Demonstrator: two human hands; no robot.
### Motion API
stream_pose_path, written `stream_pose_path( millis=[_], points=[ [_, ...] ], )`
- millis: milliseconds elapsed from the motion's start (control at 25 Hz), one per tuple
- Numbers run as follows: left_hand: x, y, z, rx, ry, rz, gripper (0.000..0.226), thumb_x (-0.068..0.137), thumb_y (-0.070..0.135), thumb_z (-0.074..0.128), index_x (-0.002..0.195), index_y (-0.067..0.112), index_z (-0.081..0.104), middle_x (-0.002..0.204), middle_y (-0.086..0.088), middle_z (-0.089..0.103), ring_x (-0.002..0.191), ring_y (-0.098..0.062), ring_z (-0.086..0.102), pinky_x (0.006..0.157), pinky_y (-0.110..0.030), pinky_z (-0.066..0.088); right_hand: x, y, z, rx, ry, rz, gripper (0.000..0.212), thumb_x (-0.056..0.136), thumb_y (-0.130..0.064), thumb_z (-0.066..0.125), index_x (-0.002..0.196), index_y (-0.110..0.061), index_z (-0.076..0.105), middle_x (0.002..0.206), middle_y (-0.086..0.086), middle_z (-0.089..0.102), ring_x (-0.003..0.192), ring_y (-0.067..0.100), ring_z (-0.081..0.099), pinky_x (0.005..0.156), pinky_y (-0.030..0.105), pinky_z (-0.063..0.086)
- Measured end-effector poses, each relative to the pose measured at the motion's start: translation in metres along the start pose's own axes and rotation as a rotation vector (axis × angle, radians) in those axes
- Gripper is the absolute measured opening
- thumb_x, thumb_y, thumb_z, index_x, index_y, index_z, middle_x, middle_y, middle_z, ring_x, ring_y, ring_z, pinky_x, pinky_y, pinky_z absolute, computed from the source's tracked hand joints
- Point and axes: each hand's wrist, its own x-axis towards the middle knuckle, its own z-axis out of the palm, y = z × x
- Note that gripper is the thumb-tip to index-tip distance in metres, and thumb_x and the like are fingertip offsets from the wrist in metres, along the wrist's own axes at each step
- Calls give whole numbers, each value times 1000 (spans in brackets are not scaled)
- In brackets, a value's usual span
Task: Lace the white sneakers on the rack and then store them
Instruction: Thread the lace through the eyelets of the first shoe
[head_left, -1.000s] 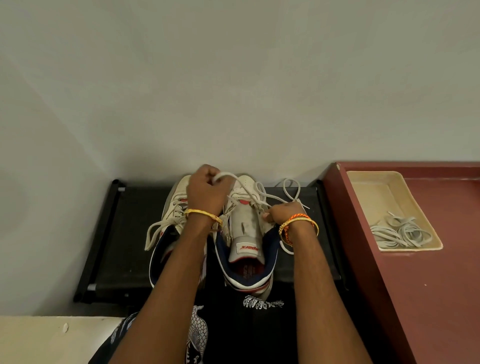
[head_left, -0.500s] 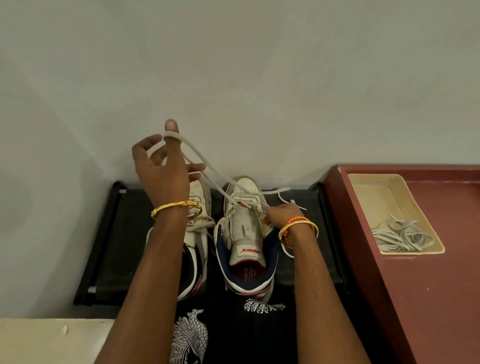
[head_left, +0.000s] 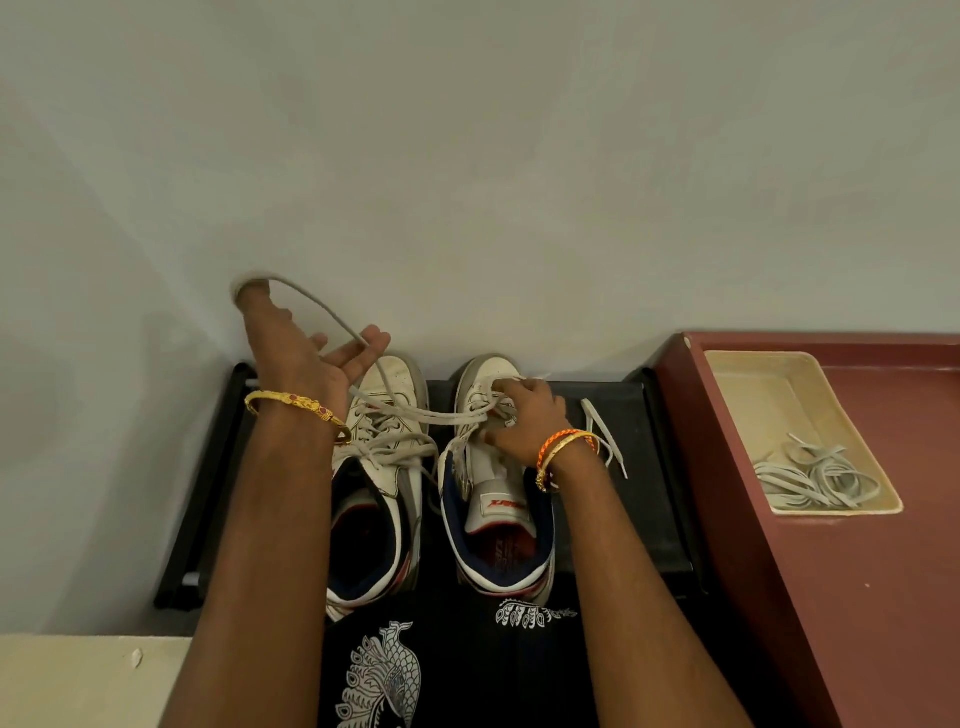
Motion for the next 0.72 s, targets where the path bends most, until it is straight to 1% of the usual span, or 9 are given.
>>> stream_pose_path(
  millis=[80, 160, 280, 360, 480, 560, 600, 680, 720],
  points=[
    [9, -1, -3, 140, 56, -10, 45, 96, 34, 43, 136, 16, 34, 122, -16, 37, 86, -36, 58, 74, -49, 57, 6, -4, 8, -25, 38, -31, 51, 81, -26, 68, 129, -29, 51, 144, 10, 28, 132, 34, 24, 110, 44, 28],
    [19, -10, -9, 576, 153, 55, 61, 85, 17, 51, 141, 16, 27, 124, -17, 42, 96, -33, 60, 78, -46, 57, 9, -3, 11, 151, 108, -39, 24, 76, -22, 74, 94, -31, 61, 130, 10, 47, 123, 32, 39, 104, 41, 38],
    [10, -34, -12, 1199, 129, 267, 84, 84, 9, 55, 150, 18, 4, 154, -20, 2, 127, -38, 41, 98, -36, 41, 4, 0, -6, 710, 212, -13, 13, 80, -13, 73, 82, -18, 61, 97, 13, 62, 89, 25, 61, 74, 27, 54],
    [2, -52, -8, 1460, 20, 353, 80, 87, 22, 60, 150, 18, 11, 155, -13, -14, 137, -40, 25, 103, -37, 35, -6, -3, -29, 924, 329, -19, 7, 85, -14, 68, 82, -14, 63, 85, 12, 63, 75, 19, 60, 62, 23, 53],
    [-2, -82, 0, 1797, -351, 428, 75, 80, 53, 64, 143, 31, 30, 157, -4, 7, 142, -34, 9, 110, -53, 20, -22, -15, -57, 960, 384, -138, 13, 90, -20, 63, 81, -12, 68, 81, 5, 67, 74, 14, 64, 61, 20, 55],
    [0, -99, 3, 1643, -506, 461, 48, 81, 53, 62, 123, 33, 54, 140, 2, 45, 136, -26, 30, 110, -51, 23, -25, -21, -61, 947, 369, -188, 13, 90, -19, 62, 86, -7, 68, 83, 7, 67, 76, 17, 66, 62, 21, 55],
    [1, -103, 3, 1458, -501, 469, 27, 85, 47, 60, 104, 28, 65, 119, 4, 62, 121, -21, 49, 106, -48, 33, -25, -23, -60, 943, 392, -179, 12, 89, -16, 64, 90, -5, 68, 84, 8, 66, 79, 19, 66, 64, 23, 56],
    [7, -100, 2, 1127, -375, 422, 25, 93, 32, 54, 75, 20, 66, 84, 4, 70, 89, -18, 64, 92, -42, 47, -17, -15, -55, 845, 519, -91, 20, 86, -15, 67, 103, -5, 65, 95, 7, 64, 90, 21, 64, 77, 32, 57],
    [13, -95, -1, 1051, -299, 398, 27, 94, 28, 52, 73, 19, 64, 80, 2, 69, 85, -19, 65, 89, -41, 49, -14, -7, -54, 739, 578, -14, 31, 86, -15, 67, 114, -4, 60, 107, 7, 61, 97, 20, 61, 85, 34, 53]
  ],
)
